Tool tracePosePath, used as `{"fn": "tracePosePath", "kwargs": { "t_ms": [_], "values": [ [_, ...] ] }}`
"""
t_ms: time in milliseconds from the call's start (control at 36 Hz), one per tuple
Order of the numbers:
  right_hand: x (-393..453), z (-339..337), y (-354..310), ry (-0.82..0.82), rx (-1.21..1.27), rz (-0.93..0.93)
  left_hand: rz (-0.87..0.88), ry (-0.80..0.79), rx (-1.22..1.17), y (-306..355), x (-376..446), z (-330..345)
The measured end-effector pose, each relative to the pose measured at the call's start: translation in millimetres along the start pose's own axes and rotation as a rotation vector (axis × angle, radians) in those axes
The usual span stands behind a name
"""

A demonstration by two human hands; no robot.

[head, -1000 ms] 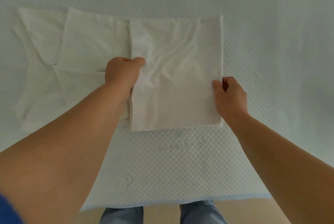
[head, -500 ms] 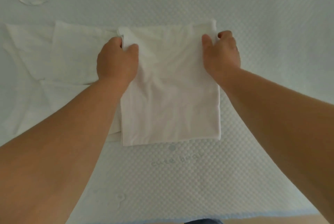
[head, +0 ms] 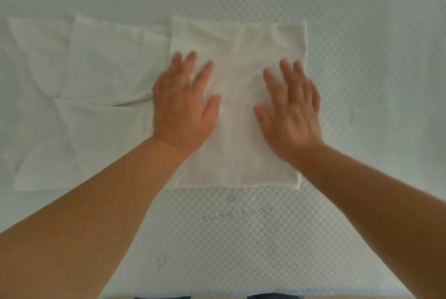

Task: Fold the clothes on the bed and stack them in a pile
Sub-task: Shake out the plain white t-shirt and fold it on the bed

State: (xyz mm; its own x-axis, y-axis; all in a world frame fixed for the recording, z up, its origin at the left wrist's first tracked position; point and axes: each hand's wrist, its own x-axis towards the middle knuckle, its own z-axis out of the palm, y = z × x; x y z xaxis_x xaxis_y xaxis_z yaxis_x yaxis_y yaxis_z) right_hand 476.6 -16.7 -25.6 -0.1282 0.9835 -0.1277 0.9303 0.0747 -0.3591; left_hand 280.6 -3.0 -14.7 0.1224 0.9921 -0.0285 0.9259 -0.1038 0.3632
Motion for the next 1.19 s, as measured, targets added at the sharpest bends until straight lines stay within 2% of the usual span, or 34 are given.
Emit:
{"fn": "tracePosePath", "kwargs": {
  "t_ms": [56, 83, 250, 333, 417, 472, 528, 611, 722, 778, 833, 917, 1000, 1056, 1111, 1194],
  "values": [
    [-26, 7, 13, -0.153, -0.111, 0.011, -0.005, -0.226, 0.111, -4, -14, 11],
    [-36, 9, 23, -0.184, -0.154, 0.031, -0.015, -0.287, 0.158, -9, -18, 17],
    [-49, 10, 38, -0.214, -0.180, 0.107, -0.027, -0.393, 0.249, -18, -13, 29],
    [-51, 0, 27, -0.140, 0.015, 0.231, -0.036, -0.398, 0.204, -16, -13, 18],
    [-46, -13, 18, -0.024, 0.302, 0.479, -0.034, -0.279, 0.154, -15, -27, 3],
    [-32, -20, 18, -0.068, 0.493, 0.703, -0.011, -0.264, 0.166, -15, -46, -2],
    [-17, -26, 23, -0.164, 0.633, 0.838, -0.006, -0.344, 0.215, -18, -62, -3],
    [-5, -32, 26, -0.253, 0.693, 0.821, -0.045, -0.447, 0.223, -27, -63, 0],
    [-3, -44, 15, -0.268, 0.758, 0.707, -0.072, -0.519, 0.133, -29, -51, -2],
    [-6, -55, 2, -0.236, 0.783, 0.635, -0.082, -0.517, 0.041, -31, -49, -9],
    [-8, -69, -21, -0.184, 0.752, 0.551, -0.148, -0.418, -0.146, -34, -51, -20],
    [-6, -88, -70, -0.124, 0.722, 0.413, -0.379, -0.207, -0.468, -44, -55, -43],
    [1, -97, -126, -0.099, 0.681, 0.301, -0.631, -0.134, -0.724, -61, -59, -65],
    [8, -96, -166, -0.103, 0.692, 0.241, -0.823, -0.078, -0.994, -77, -61, -82],
    [16, -87, -207, -0.125, 0.696, 0.203, -1.005, -0.075, -1.243, -97, -66, -98],
    [30, -62, -267, -0.161, 0.670, 0.152, -1.138, -0.141, -1.494, -136, -73, -119]
  ]
}}
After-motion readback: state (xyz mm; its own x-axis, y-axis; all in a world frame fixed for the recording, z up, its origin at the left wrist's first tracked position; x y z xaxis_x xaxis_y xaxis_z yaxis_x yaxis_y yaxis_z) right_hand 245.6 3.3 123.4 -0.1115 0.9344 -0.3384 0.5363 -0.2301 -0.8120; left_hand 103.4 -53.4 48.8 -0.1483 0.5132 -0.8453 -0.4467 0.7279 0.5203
